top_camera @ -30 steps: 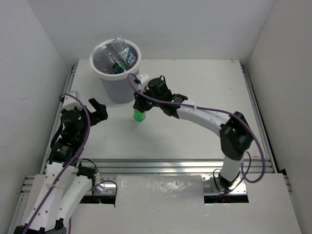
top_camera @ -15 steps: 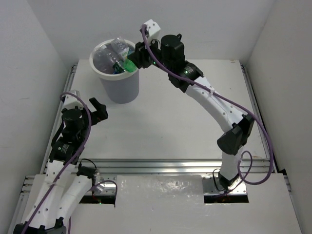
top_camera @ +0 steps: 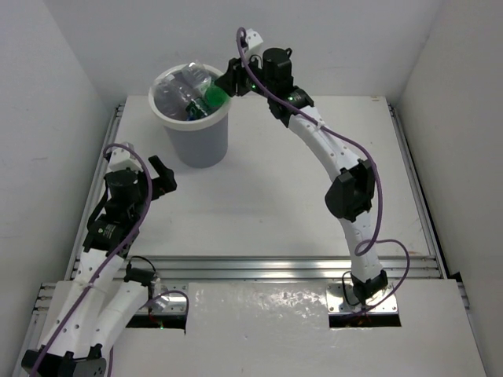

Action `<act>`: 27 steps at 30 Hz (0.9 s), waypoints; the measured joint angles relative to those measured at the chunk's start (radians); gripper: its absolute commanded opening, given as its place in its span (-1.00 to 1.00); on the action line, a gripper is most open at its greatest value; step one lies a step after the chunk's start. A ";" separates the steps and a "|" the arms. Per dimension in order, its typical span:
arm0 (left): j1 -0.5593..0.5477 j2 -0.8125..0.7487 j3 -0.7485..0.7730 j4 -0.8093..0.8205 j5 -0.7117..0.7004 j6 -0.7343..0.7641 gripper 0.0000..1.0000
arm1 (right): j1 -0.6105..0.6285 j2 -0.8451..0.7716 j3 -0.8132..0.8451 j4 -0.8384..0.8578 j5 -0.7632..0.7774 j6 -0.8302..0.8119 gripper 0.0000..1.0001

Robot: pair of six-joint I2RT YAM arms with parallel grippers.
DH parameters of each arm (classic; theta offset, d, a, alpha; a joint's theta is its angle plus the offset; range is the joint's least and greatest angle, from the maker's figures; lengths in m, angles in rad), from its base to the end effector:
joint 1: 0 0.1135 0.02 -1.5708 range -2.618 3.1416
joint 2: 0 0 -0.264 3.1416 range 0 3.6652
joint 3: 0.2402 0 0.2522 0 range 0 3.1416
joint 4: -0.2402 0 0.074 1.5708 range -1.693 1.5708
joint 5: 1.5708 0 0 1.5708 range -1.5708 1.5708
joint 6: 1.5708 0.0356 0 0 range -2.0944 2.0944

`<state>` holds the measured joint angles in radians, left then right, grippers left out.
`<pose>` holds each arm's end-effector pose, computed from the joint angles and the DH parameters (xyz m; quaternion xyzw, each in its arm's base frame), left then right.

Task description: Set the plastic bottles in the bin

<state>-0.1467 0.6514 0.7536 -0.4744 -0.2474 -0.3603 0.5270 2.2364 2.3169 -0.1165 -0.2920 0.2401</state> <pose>0.1484 -0.0131 0.3188 -0.1565 0.8073 -0.0418 0.5674 0.4533 0.2756 0.3968 -0.2018 0.6903 0.3541 0.5978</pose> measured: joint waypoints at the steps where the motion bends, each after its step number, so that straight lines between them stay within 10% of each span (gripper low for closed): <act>1: 0.000 0.002 0.000 0.000 0.000 0.000 0.98 | -0.001 0.009 0.000 0.001 -0.007 0.003 -0.93; 15: 0.000 0.017 0.000 0.000 0.007 0.002 0.98 | 0.012 0.032 -0.001 0.003 -0.105 0.039 0.97; 27: 0.000 0.044 0.002 0.000 0.004 0.007 0.99 | 0.008 -0.074 -0.047 -0.111 0.108 -0.007 0.98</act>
<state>-0.1467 0.6956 0.7551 -0.4744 -0.2436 -0.3531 0.5346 2.1624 2.2704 -0.2272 -0.1841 0.2329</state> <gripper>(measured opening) 0.994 0.986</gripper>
